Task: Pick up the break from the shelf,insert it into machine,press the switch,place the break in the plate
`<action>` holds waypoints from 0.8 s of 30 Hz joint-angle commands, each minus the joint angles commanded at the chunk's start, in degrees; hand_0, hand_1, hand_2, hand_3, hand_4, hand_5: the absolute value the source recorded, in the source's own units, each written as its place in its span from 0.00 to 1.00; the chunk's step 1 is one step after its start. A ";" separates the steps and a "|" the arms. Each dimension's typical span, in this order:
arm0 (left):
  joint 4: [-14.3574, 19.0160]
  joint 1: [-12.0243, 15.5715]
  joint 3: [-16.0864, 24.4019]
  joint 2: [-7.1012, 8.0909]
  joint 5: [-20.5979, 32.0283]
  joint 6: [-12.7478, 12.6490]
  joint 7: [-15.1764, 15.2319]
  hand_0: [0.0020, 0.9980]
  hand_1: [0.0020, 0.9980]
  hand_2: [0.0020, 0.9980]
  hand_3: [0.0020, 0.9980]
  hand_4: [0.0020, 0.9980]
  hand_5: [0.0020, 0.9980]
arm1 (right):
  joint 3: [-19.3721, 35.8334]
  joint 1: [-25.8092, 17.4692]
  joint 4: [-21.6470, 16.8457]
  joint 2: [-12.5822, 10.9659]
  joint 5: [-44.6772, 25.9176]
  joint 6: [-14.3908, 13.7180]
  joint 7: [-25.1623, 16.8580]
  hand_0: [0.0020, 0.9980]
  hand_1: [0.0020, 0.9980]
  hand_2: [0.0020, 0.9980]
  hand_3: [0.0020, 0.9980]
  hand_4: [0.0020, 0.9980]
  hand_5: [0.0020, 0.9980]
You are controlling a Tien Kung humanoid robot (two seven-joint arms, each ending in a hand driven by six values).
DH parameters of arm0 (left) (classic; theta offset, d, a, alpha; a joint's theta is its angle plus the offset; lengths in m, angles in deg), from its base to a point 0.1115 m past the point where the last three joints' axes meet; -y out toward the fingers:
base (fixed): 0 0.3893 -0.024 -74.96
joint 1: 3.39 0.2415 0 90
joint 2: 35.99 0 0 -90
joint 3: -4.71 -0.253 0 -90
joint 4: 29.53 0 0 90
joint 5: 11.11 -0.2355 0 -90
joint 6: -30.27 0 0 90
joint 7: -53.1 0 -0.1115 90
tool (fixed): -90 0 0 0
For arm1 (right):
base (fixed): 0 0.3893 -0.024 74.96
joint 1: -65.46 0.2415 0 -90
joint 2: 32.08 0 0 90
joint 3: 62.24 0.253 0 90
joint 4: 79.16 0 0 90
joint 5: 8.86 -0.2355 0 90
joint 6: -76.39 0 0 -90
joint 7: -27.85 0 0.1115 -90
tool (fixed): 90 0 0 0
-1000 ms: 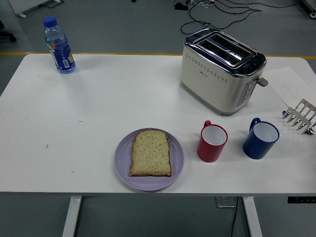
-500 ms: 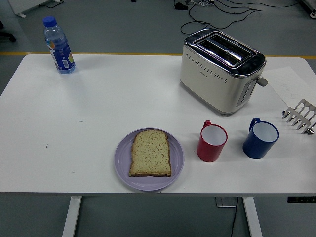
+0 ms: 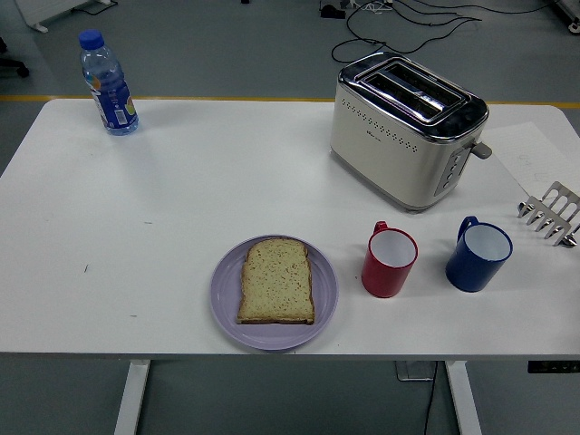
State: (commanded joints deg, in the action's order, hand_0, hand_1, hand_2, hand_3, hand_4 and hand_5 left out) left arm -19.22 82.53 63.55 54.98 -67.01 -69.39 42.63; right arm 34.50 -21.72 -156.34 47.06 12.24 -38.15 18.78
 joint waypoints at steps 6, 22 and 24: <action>0.00 0.48 0.16 0.02 -0.72 0.04 -0.20 0.65 0.63 0.62 0.58 0.32 0.92 | -0.12 -0.04 0.12 0.15 -0.45 -0.19 -0.55 0.66 0.62 0.66 0.59 0.36 0.20; 0.00 0.65 0.25 0.16 -0.84 0.13 -0.13 0.65 0.63 0.62 0.58 0.32 0.93 | -0.19 -0.32 0.24 -0.02 -1.03 -0.07 -0.91 0.65 0.61 0.65 0.58 0.35 0.20; 0.00 0.60 0.26 0.14 -0.74 0.12 -0.10 0.65 0.63 0.62 0.58 0.32 0.93 | -0.20 -0.31 0.25 0.01 -1.25 -0.19 -0.94 0.65 0.61 0.65 0.58 0.35 0.20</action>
State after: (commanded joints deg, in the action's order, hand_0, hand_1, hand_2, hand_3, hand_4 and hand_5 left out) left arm -19.22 83.13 63.82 55.13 -67.75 -69.28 42.52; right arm 34.30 -22.03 -156.08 47.08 11.00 -38.35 17.84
